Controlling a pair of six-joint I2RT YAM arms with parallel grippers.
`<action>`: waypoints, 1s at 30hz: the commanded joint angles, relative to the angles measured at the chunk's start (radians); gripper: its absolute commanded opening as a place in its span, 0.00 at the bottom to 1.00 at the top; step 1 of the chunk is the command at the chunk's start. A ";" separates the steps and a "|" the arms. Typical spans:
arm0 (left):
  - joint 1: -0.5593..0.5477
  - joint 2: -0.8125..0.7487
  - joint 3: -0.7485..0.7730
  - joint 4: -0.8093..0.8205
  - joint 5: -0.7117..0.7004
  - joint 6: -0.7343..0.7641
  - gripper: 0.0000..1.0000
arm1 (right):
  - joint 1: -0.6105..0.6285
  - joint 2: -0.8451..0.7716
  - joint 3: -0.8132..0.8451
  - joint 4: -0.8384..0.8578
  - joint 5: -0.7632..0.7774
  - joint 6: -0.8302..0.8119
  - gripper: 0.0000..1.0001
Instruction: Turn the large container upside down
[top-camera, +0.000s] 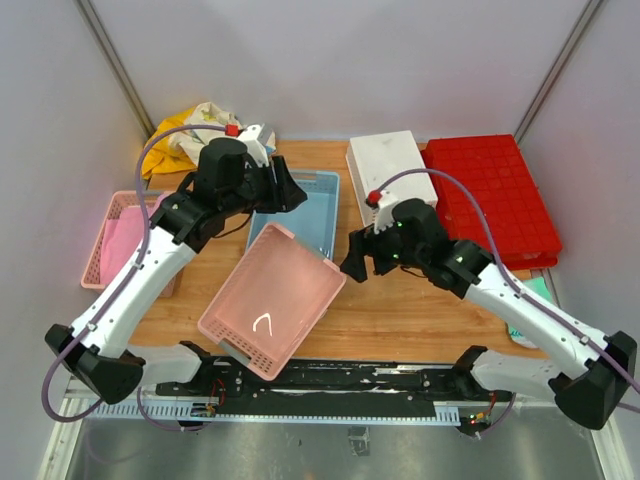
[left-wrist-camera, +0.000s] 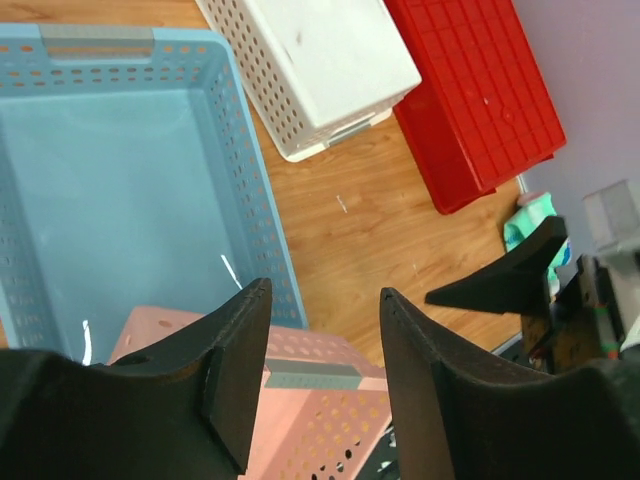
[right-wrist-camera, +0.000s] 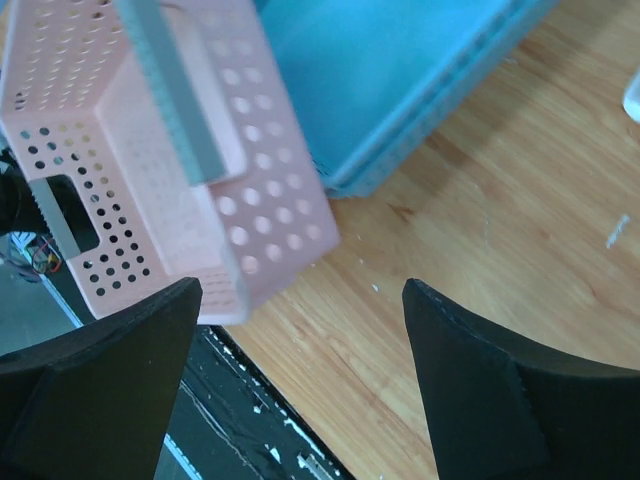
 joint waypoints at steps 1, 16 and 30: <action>-0.003 -0.049 0.028 -0.013 -0.064 0.024 0.54 | 0.125 0.082 0.097 0.058 0.112 -0.116 0.84; 0.000 -0.060 0.026 -0.011 -0.114 0.023 0.58 | 0.308 0.332 0.259 -0.015 0.378 -0.291 0.35; 0.022 -0.062 0.150 0.048 -0.107 -0.016 0.61 | 0.136 0.009 0.244 -0.179 0.562 -0.470 0.01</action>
